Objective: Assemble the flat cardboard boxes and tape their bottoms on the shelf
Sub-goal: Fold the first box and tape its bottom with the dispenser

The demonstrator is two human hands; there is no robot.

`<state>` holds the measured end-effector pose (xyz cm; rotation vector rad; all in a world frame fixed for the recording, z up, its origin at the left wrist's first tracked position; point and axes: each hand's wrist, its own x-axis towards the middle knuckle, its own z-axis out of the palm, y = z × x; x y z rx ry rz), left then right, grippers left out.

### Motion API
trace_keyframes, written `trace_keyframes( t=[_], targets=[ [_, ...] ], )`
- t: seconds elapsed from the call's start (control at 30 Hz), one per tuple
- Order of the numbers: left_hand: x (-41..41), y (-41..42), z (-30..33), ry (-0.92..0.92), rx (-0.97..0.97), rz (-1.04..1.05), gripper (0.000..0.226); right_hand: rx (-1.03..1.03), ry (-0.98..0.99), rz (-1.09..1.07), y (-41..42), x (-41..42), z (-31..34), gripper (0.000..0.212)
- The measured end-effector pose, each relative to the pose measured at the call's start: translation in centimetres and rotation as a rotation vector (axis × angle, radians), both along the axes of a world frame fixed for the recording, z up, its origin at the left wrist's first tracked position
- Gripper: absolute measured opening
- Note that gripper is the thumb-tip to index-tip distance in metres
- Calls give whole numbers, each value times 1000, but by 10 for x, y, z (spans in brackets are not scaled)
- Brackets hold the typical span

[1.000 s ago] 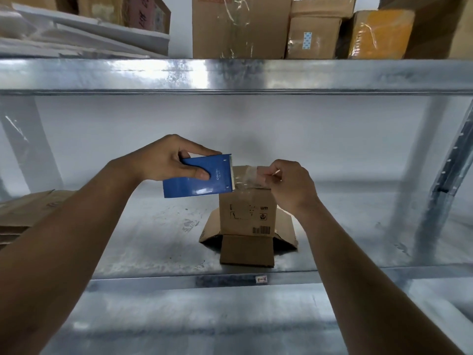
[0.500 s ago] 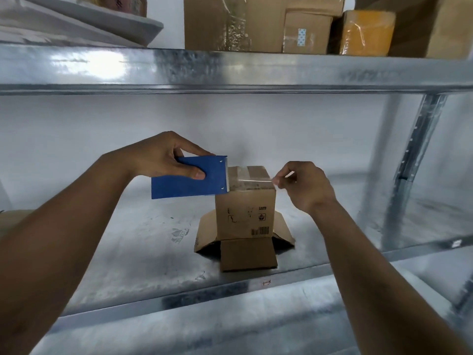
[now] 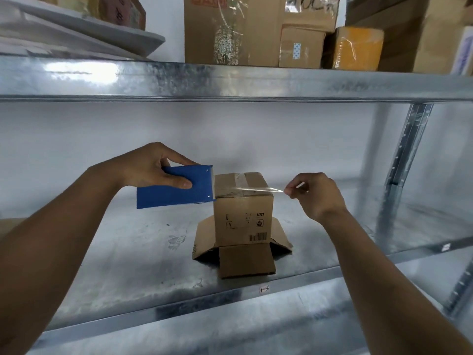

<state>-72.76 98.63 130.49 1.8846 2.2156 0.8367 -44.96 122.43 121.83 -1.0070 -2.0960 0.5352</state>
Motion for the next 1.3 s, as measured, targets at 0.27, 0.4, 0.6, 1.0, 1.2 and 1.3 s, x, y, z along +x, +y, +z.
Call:
trace_keyframes(
  t=[0.27, 0.4, 0.6, 1.0, 1.2, 1.3],
  targets=[
    [-7, -4, -5, -22, 30, 15, 47, -45, 115, 138, 2, 3, -6, 11],
    [-12, -9, -10, -46, 45, -19, 52, -67, 121, 176, 4, -3, -9, 12],
    [-25, -13, -17, -100, 49, -24, 71, -102, 117, 182, 9, -13, -15, 12],
    [-27, 9, -40, -67, 56, -2, 52, -430, 452, 393, 8, -25, -56, 6],
    [-25, 19, -47, -38, 72, -3, 51, -467, 571, 312, 5, -45, -69, 30],
    [-28, 23, -48, -22, 83, -11, 50, -533, 570, 285, 9, -56, -61, 50]
  ],
)
